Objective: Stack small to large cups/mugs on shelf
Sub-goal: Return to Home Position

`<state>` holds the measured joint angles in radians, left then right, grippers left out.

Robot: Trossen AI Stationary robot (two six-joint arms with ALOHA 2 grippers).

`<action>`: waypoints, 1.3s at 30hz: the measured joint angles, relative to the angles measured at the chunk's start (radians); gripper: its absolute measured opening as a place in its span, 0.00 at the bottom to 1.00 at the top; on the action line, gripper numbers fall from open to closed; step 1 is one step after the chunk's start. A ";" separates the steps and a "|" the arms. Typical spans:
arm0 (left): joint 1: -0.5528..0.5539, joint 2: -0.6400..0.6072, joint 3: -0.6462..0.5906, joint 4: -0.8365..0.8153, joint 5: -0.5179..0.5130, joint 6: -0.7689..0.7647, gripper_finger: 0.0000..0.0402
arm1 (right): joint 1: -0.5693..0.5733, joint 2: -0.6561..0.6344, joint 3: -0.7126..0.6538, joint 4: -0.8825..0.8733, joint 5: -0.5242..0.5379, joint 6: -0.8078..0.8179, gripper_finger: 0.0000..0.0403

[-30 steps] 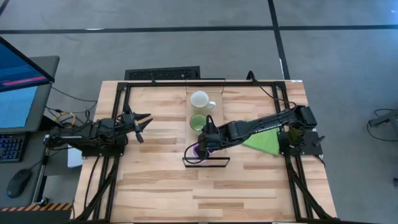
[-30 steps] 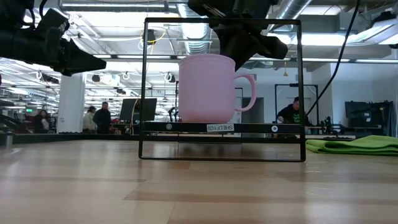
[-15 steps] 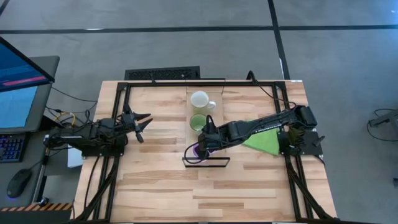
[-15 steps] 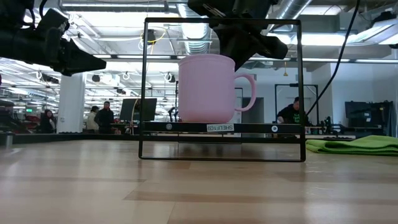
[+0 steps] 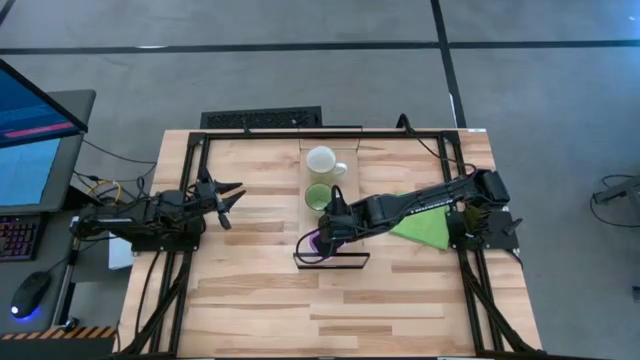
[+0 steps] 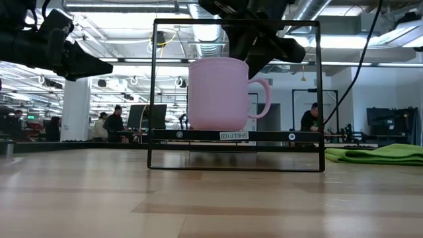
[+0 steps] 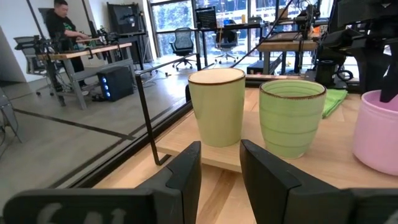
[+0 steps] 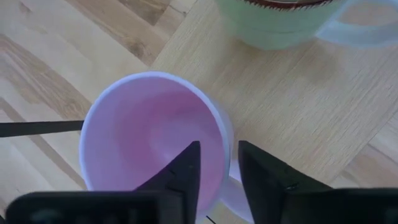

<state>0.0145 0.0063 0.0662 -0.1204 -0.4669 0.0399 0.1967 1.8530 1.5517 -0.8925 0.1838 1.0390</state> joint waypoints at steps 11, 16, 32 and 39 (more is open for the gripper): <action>0.000 0.000 0.000 0.000 0.000 -0.027 0.26 | 0.000 -0.050 0.000 -0.031 0.030 -0.044 0.46; 0.000 0.000 0.000 0.000 0.000 -0.037 0.26 | 0.001 -0.106 0.000 -0.049 0.082 -0.094 0.47; 0.000 0.000 0.000 0.000 0.000 -0.037 0.26 | 0.032 -0.338 0.000 -0.263 0.502 -0.404 0.46; 0.000 0.000 0.000 0.002 0.000 -0.045 0.26 | 0.073 -0.437 -0.033 -0.334 0.726 -0.494 0.46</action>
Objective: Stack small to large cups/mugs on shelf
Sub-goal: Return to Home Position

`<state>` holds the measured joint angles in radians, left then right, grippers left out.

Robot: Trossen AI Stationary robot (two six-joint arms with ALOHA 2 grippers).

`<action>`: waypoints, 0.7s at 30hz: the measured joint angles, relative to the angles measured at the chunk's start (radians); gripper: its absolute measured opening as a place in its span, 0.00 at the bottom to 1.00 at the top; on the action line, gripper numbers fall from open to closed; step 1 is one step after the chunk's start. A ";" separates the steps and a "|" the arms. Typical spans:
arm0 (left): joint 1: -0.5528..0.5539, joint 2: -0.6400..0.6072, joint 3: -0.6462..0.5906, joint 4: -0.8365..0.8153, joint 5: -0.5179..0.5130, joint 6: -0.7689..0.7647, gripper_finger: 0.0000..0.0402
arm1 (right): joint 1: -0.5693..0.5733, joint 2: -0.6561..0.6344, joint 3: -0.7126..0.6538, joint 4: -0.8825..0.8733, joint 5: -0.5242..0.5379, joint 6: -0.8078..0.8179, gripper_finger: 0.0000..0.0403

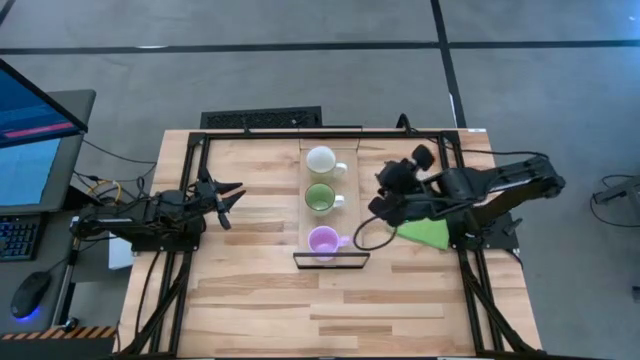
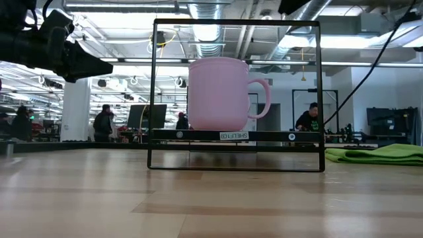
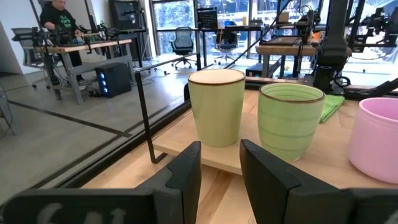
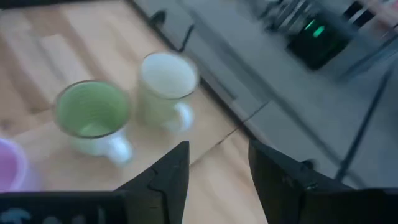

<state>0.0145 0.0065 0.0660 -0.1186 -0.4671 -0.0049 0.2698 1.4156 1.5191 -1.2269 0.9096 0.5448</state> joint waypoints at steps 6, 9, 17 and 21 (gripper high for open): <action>0.000 0.000 0.000 0.001 0.000 0.000 0.26 | 0.017 -0.124 -0.111 0.000 0.163 -0.031 0.46; 0.000 0.000 0.000 0.002 0.000 0.000 0.26 | 0.005 -0.199 -0.194 0.015 0.252 -0.029 0.46; 0.000 0.000 0.000 0.002 0.000 0.000 0.26 | -0.036 -0.411 -0.483 0.245 0.400 -0.033 0.45; 0.000 0.000 0.000 0.002 0.000 0.020 0.26 | -0.052 -0.504 -0.618 0.324 0.401 -0.032 0.45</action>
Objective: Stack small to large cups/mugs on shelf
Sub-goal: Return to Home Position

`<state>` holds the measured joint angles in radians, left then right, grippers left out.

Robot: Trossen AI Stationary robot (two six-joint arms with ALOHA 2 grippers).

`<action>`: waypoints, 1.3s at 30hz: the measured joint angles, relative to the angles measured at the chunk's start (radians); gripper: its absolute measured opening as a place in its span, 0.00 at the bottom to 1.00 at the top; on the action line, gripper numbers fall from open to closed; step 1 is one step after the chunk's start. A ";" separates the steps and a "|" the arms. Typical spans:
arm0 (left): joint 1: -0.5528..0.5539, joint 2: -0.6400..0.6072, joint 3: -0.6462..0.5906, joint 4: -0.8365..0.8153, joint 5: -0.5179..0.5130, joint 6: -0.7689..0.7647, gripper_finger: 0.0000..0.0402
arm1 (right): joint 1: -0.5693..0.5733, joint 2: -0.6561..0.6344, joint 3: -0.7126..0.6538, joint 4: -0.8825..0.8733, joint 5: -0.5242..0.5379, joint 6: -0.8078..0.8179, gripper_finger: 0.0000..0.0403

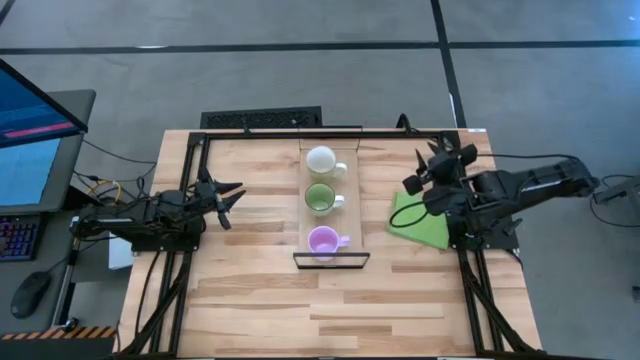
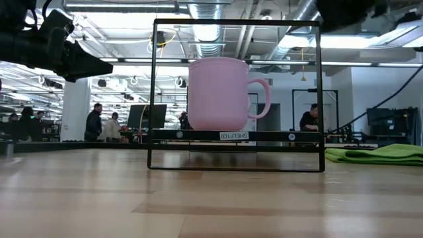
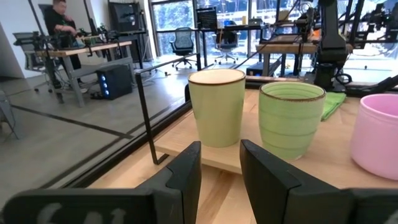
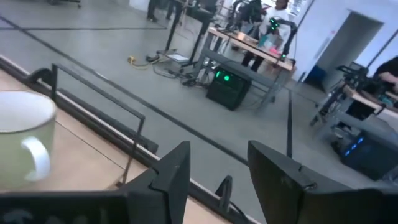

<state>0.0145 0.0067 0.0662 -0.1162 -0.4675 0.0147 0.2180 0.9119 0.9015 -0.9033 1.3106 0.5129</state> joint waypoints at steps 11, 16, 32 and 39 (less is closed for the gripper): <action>0.000 0.000 0.000 0.001 0.000 0.072 0.26 | -0.008 -0.191 -0.288 0.491 -0.130 -0.310 0.45; 0.000 0.000 0.000 0.002 0.000 0.075 0.26 | -0.111 -0.236 -0.394 0.923 -0.442 -0.660 0.46; 0.000 0.000 0.000 0.001 -0.001 0.124 0.26 | -0.741 -0.260 -0.592 1.181 -1.039 -0.678 0.45; 0.000 0.000 0.000 0.001 -0.002 0.124 0.26 | -0.861 -0.330 -0.656 1.251 -1.089 -0.658 0.45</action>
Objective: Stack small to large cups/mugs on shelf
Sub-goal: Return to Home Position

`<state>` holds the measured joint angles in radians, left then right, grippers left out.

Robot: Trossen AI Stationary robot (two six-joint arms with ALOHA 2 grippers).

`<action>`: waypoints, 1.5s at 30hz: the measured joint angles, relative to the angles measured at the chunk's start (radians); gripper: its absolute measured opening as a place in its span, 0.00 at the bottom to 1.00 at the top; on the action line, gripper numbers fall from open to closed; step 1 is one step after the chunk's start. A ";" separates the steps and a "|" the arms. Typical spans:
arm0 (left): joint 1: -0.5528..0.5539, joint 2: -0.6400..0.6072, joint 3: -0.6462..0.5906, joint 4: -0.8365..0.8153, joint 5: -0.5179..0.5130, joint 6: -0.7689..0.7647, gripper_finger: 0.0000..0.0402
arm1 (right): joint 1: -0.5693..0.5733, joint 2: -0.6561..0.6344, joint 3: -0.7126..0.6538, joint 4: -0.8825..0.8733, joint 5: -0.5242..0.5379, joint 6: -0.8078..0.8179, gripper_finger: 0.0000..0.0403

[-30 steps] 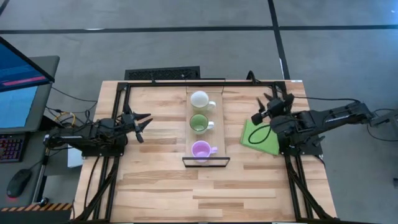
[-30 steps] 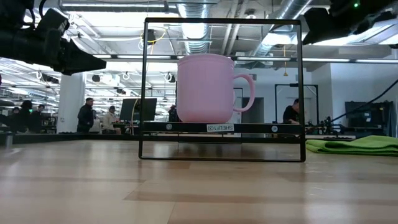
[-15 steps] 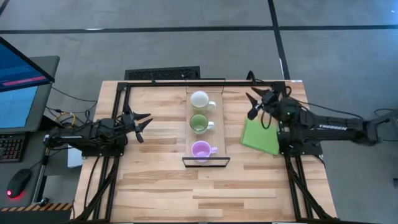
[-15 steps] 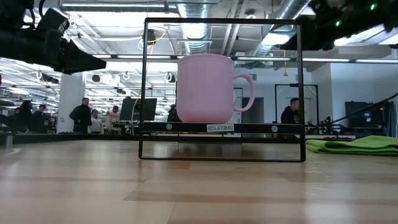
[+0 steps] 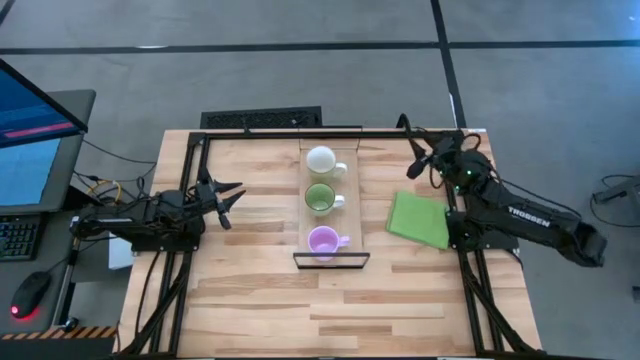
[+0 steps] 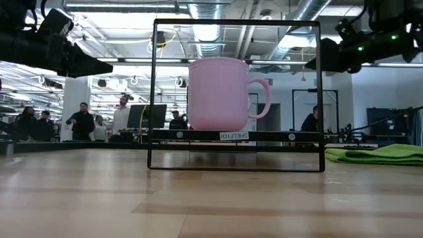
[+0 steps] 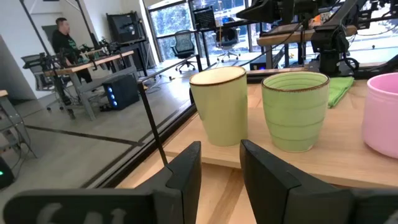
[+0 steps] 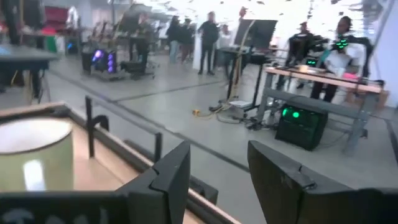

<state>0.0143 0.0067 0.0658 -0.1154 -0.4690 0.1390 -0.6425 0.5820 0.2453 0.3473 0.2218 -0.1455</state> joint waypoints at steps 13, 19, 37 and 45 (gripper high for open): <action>0.000 0.000 0.000 -0.001 -0.002 0.037 0.26 | -0.020 -0.300 -0.089 -0.211 -0.018 0.051 0.46; 0.000 0.000 0.000 -0.002 -0.002 0.036 0.26 | -0.019 -0.397 -0.088 -0.288 -0.049 0.058 0.45; 0.000 0.000 0.000 -0.003 -0.001 0.029 0.26 | -0.019 -0.581 -0.088 -0.489 -0.046 0.053 0.45; 0.001 0.000 0.000 0.000 0.089 0.013 0.26 | -0.019 -0.580 -0.088 -0.504 -0.063 0.006 0.46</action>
<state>0.0151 0.0064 0.0658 -0.1158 -0.3803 0.1524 -0.6619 0.0017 0.1577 -0.1567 0.1593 -0.1390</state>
